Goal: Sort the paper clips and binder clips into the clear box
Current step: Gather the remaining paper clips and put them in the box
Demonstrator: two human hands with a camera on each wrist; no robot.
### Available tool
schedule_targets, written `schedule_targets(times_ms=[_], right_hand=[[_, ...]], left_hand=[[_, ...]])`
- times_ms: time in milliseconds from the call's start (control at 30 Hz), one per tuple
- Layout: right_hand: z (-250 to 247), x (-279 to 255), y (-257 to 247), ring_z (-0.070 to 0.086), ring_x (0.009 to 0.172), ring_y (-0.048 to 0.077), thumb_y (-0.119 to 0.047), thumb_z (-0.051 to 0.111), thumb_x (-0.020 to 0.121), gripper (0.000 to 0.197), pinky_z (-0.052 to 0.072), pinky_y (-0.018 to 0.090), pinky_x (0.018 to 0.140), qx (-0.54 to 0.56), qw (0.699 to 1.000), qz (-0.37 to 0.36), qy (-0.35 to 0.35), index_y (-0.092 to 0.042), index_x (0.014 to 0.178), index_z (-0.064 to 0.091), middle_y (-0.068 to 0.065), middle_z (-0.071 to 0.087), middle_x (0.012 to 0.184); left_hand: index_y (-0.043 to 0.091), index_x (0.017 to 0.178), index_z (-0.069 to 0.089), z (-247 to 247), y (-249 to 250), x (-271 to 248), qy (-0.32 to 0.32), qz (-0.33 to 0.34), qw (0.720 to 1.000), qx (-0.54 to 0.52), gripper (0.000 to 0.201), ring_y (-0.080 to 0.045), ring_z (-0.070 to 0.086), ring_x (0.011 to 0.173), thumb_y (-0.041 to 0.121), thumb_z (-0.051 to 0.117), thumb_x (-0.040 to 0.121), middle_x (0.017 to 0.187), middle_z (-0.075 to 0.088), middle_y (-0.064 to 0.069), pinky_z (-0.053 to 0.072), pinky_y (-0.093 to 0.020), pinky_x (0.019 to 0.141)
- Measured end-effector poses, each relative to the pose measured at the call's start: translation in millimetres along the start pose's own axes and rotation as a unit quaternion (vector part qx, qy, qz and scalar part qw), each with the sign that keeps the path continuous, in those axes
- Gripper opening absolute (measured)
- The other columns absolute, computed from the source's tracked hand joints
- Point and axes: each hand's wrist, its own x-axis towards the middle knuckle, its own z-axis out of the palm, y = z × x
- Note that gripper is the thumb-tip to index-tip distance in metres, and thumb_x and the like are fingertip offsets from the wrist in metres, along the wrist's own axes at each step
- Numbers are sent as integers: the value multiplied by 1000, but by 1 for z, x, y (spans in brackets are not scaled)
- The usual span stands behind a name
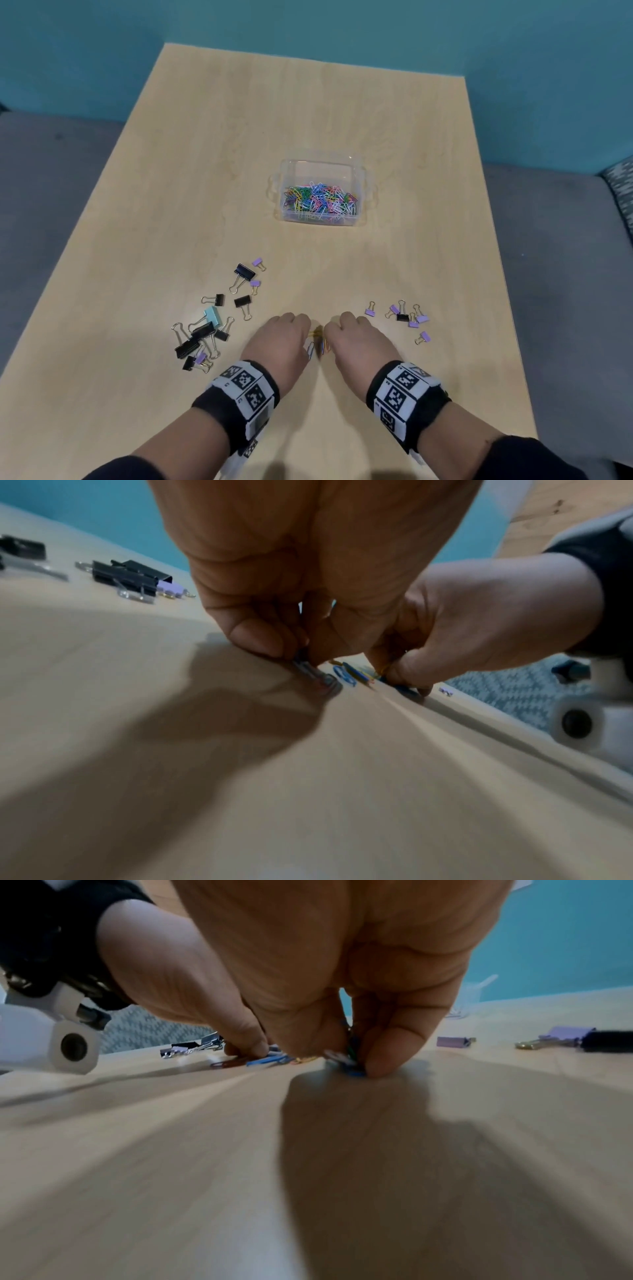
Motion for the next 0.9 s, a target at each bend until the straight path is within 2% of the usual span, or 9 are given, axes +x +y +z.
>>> schedule_targets(times_ms=[133, 267, 300, 433, 533, 600, 700, 800, 900], right_hand=[[-17, 14, 18, 47, 71, 25, 2, 46, 72, 20, 29, 28, 51, 197, 976, 88, -30, -16, 80, 43, 2, 47, 83], [-49, 37, 42, 54, 46, 21, 5, 52, 64, 20, 42, 33, 52, 539, 815, 213, 17, -15, 67, 52, 6, 50, 59], [-61, 45, 49, 55, 42, 21, 5, 54, 63, 21, 41, 36, 52, 560, 799, 217, 32, -15, 68, 52, 9, 51, 57], [-121, 88, 64, 59, 45, 20, 8, 58, 67, 24, 52, 50, 57, 548, 811, 175, 112, -16, 68, 55, 9, 56, 58], [-157, 121, 65, 59, 52, 20, 9, 60, 76, 24, 58, 39, 59, 530, 821, 147, 155, -14, 71, 56, 8, 54, 68], [-170, 134, 65, 62, 67, 20, 0, 66, 82, 14, 59, 39, 68, 546, 816, 135, 133, -12, 88, 62, 10, 58, 83], [-174, 132, 75, 59, 93, 23, -16, 67, 86, 37, 54, 48, 87, 526, 825, 162, 127, -9, 122, 58, 7, 57, 104], [-160, 98, 76, 57, 101, 17, -19, 64, 87, 41, 45, 40, 99, 447, 868, 142, 165, -10, 127, 57, 1, 57, 112], [-119, 45, 63, 59, 98, 17, -19, 63, 87, 41, 41, 25, 90, 319, 936, 104, 108, -14, 127, 57, 0, 61, 116]], left_hand=[[20, 72, 45, -10, -11, 7, -19, -67, 982, -173, 14, -17, 50, 63, 9, 52, 71, 68, 54, 4, 37, -29, 52], [17, 69, 56, -35, -24, 32, 21, -110, 942, -317, 10, -14, 52, 54, 8, 60, 68, 59, 58, 6, 44, -29, 54], [15, 68, 57, -47, -25, 43, 42, -103, 939, -324, 10, -13, 50, 50, 7, 62, 67, 55, 56, 7, 43, -29, 53], [11, 68, 58, -107, -23, 93, 128, -70, 935, -322, 10, -22, 54, 54, 4, 64, 67, 55, 57, 1, 46, -32, 55], [13, 69, 59, -144, -15, 124, 167, -48, 930, -324, 10, -29, 63, 66, 4, 62, 68, 61, 58, 2, 54, -39, 64], [17, 78, 62, -156, -12, 135, 166, -36, 932, -319, 14, -29, 65, 73, 7, 65, 69, 74, 63, 1, 56, -42, 71], [19, 105, 64, -159, -20, 136, 167, -40, 939, -298, 32, -25, 64, 83, 10, 65, 74, 103, 64, 0, 53, -38, 81], [17, 110, 65, -147, -28, 107, 174, -24, 948, -265, 36, -21, 61, 89, 9, 64, 75, 106, 65, 0, 48, -30, 84], [21, 106, 65, -111, -34, 62, 115, -4, 974, -198, 32, -18, 61, 88, 15, 66, 74, 98, 64, 3, 42, -24, 77]])
